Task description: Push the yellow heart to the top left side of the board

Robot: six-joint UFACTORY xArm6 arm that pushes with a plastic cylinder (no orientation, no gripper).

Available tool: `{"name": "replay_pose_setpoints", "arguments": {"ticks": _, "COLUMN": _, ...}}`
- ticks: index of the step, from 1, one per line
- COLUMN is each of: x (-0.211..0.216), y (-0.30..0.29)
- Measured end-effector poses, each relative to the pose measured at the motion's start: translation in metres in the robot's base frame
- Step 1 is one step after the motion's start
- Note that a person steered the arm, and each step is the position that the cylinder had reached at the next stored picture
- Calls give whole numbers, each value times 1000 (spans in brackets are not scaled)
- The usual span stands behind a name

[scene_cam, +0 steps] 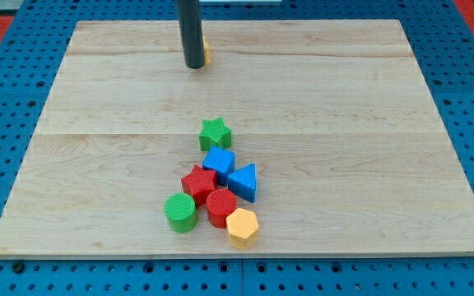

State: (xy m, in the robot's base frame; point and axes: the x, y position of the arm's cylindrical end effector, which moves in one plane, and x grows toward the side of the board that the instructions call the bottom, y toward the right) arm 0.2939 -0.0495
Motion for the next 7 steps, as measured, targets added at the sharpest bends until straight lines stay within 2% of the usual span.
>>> {"name": "replay_pose_setpoints", "arguments": {"ticks": 1, "x": -7, "y": 34}}
{"name": "replay_pose_setpoints", "arguments": {"ticks": 2, "x": -38, "y": -35}}
{"name": "replay_pose_setpoints", "arguments": {"ticks": 3, "x": -48, "y": -101}}
{"name": "replay_pose_setpoints", "arguments": {"ticks": 4, "x": -45, "y": -98}}
{"name": "replay_pose_setpoints", "arguments": {"ticks": 5, "x": -45, "y": -39}}
{"name": "replay_pose_setpoints", "arguments": {"ticks": 6, "x": -87, "y": -47}}
{"name": "replay_pose_setpoints", "arguments": {"ticks": 7, "x": -102, "y": -64}}
